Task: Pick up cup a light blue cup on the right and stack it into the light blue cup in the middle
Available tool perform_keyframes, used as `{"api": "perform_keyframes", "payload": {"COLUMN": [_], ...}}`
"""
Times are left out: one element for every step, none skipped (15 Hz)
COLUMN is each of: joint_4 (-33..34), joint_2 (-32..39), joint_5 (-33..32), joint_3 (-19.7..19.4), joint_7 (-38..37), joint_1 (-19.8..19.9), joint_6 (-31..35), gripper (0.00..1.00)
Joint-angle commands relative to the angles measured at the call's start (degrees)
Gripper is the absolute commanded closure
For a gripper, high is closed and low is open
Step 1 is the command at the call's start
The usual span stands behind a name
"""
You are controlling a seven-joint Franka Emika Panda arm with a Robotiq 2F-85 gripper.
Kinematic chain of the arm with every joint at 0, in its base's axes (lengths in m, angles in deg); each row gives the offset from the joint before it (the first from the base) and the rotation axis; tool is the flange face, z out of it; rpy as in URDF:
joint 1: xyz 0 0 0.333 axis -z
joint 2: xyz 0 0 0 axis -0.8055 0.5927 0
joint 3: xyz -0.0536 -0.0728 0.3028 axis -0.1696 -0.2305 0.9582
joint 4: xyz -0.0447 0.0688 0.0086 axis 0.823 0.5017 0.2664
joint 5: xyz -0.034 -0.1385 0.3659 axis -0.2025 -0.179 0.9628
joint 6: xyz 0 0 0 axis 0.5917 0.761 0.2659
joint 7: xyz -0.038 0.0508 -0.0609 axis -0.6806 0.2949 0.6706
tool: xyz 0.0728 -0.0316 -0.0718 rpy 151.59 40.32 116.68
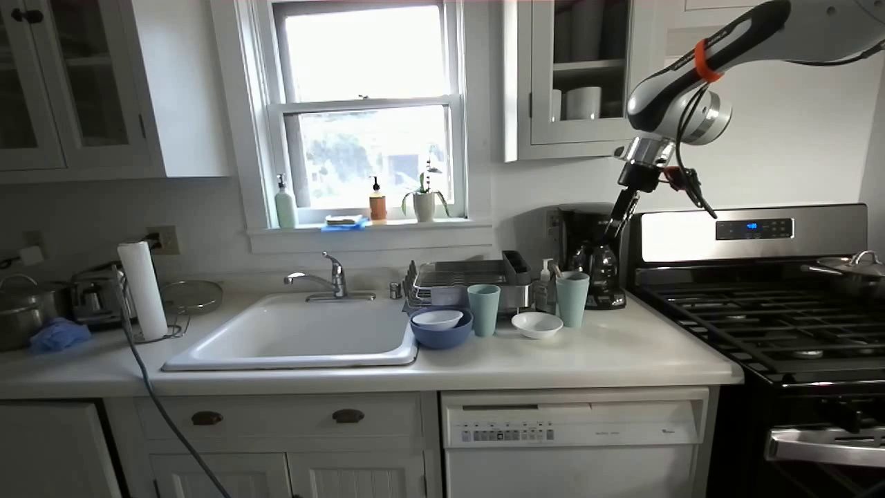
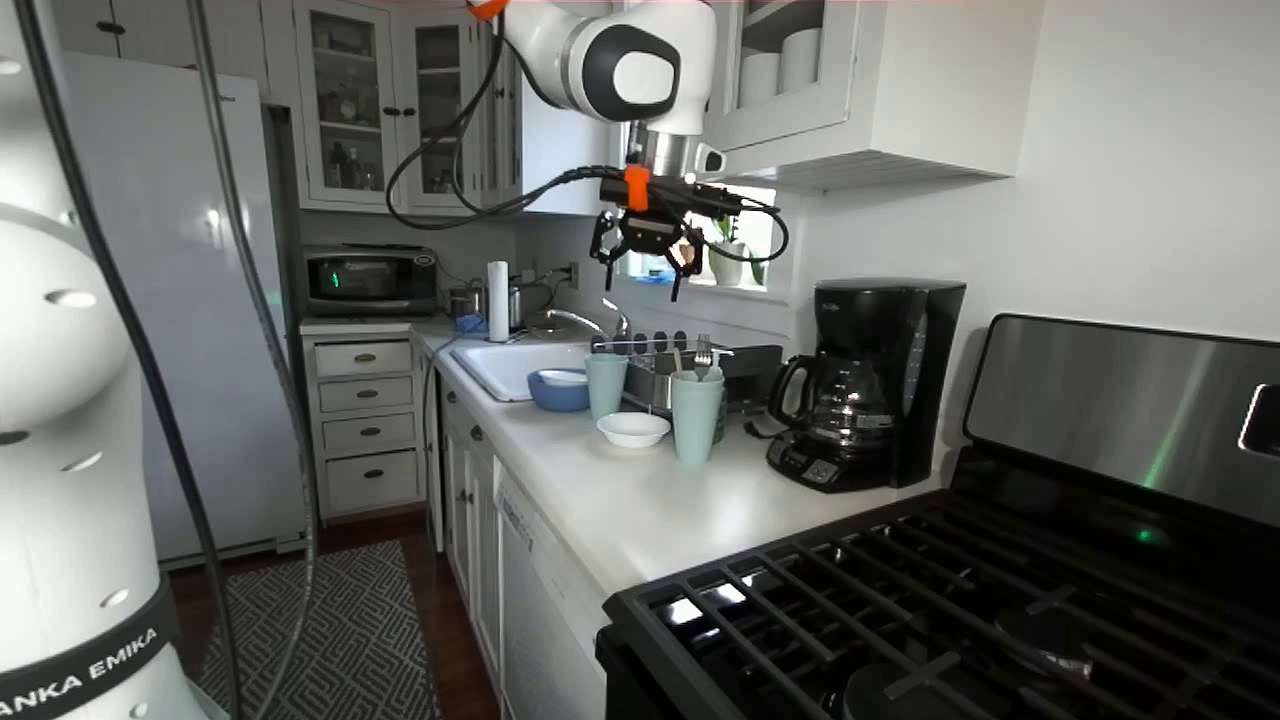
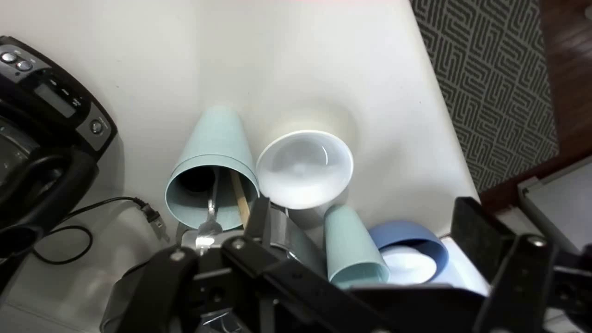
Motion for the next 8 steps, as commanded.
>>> {"api": "perform_keyframes", "payload": {"joint_4": [-4.9, -6.3, -8.0, -9.7, -11.6, -6.0, -7.0, -7.0], "joint_2": [-7.2, -8.8, -10.6, -12.2, -14.0, -9.0, -10.0, -10.2], "joint_5": [6.7, 8.3, 9.3, 9.7, 10.6, 7.8, 7.7, 7.7], "joint_3": [-1.7, -2.1, -2.4, -2.5, -2.7, -3.5, -3.7, -3.9], "joint_7": [-4.1, -5.1, -6.3, -7.7, -7.8, -6.4, -6.5, -6.5], "joint_1": [-0.4, -0.7, -0.9, -1.1, -1.4, -1.8, -2.1, -2.2], "joint_6": [0.6, 2.1, 3.8, 6.5, 9.8, 5.0, 5.8, 5.6], "gripper": [0.00, 0.00, 0.00, 0.00, 0.00, 0.00, 0.00, 0.00]}}
